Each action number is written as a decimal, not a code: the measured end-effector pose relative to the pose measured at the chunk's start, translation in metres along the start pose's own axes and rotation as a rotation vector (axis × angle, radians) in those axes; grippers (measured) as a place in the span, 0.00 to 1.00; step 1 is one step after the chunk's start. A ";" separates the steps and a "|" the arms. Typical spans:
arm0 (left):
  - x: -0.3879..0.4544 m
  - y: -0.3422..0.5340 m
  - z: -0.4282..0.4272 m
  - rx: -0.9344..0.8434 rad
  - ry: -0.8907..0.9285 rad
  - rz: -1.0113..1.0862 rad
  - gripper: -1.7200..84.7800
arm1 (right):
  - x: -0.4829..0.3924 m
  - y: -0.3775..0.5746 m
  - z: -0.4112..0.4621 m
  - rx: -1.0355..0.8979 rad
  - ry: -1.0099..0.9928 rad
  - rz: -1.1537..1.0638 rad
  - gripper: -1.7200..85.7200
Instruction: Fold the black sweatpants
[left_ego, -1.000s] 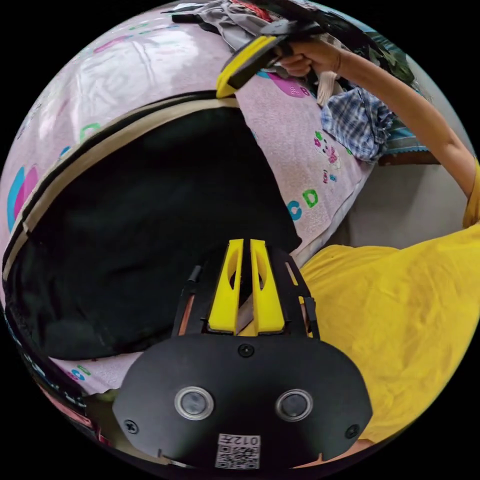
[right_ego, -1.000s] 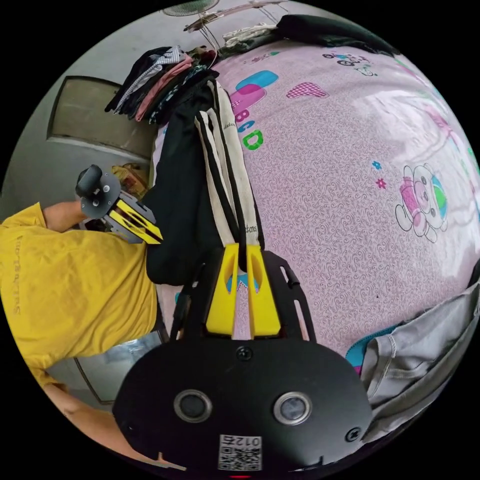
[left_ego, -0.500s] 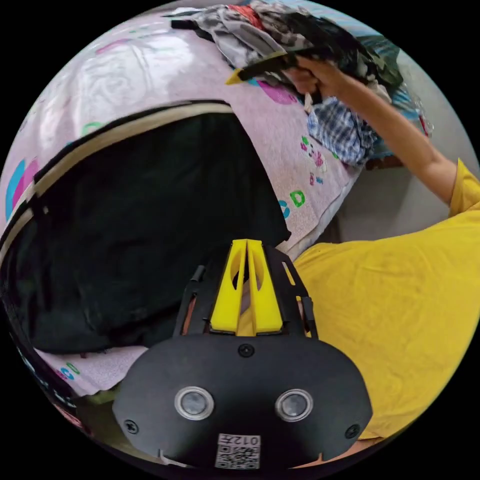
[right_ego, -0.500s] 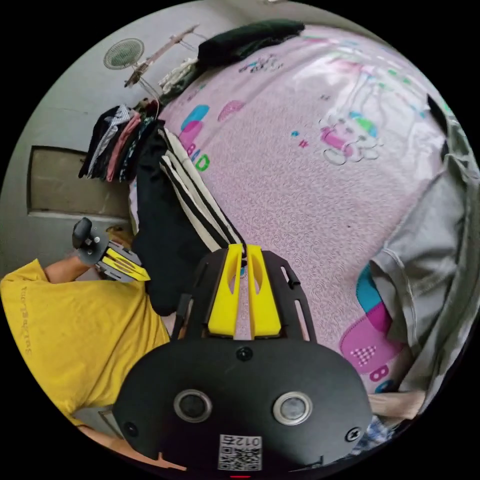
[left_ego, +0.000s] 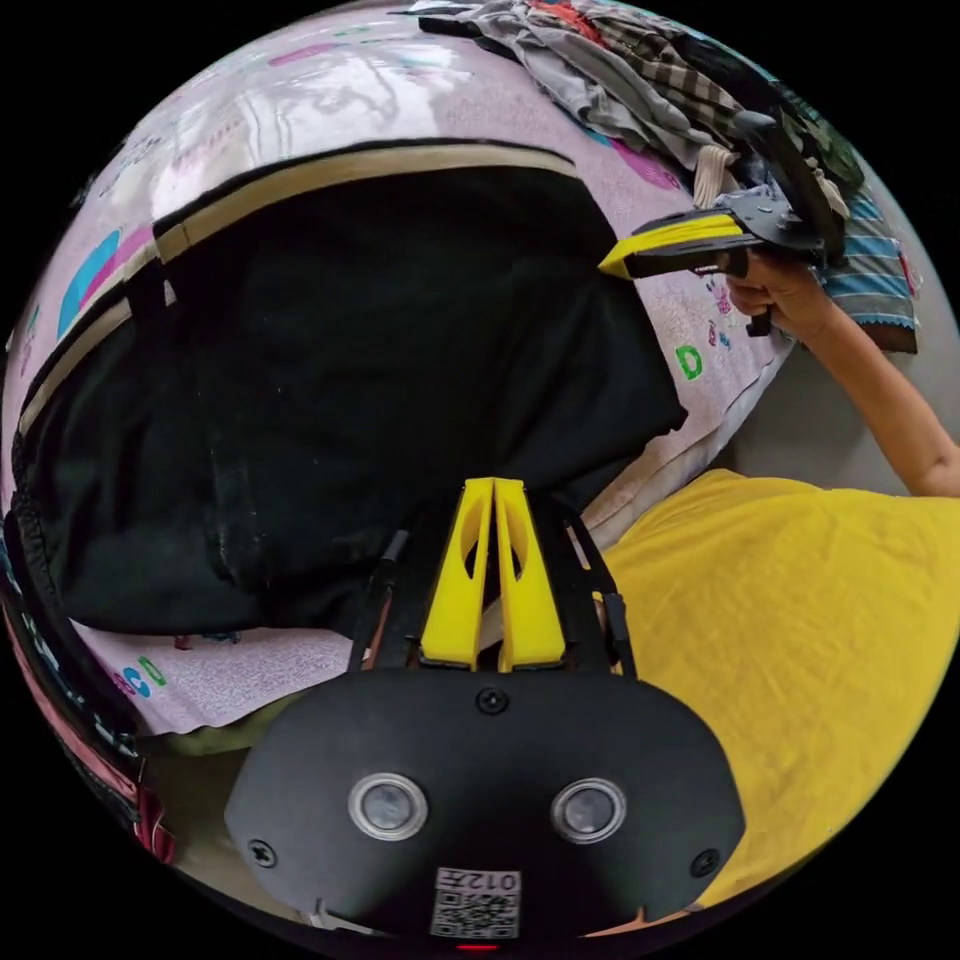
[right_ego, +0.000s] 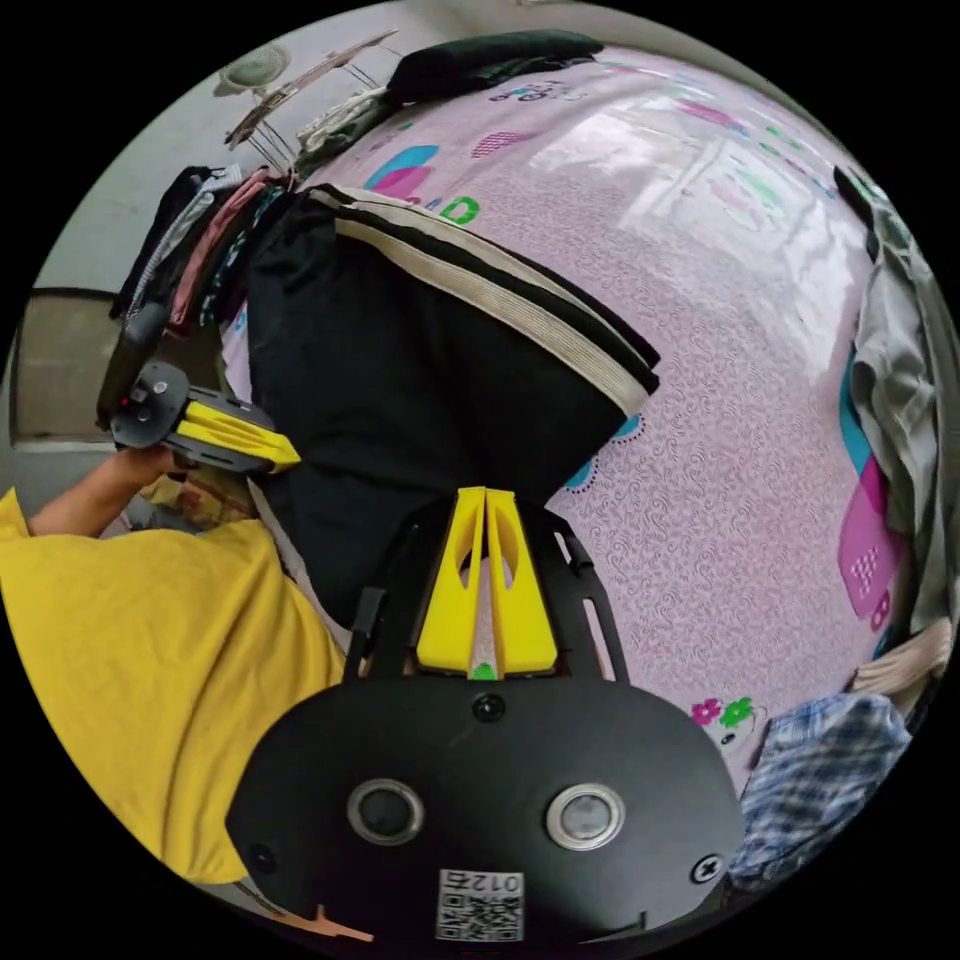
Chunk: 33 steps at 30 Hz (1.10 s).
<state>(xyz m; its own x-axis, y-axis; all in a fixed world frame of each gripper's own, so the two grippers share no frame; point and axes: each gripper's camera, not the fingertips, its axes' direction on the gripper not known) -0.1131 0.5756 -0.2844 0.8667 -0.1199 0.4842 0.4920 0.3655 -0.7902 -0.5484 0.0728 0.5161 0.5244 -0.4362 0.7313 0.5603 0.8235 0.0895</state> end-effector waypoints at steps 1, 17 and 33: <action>0.001 0.004 -0.004 0.013 -0.002 0.004 0.03 | -0.018 0.004 -0.007 0.028 -0.004 -0.050 0.02; -0.024 0.075 -0.002 -0.003 0.018 -0.013 0.02 | -0.117 0.040 0.064 -0.115 -0.070 -0.220 0.02; -0.086 0.139 -0.013 0.044 0.127 -0.305 0.02 | -0.140 0.052 0.076 -0.074 0.008 -0.172 0.02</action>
<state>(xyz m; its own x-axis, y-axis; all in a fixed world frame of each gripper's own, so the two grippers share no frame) -0.1182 0.6247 -0.4410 0.6848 -0.3430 0.6429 0.7286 0.3345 -0.5977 -0.6410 0.2044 0.4696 0.4217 -0.5718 0.7037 0.6875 0.7077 0.1630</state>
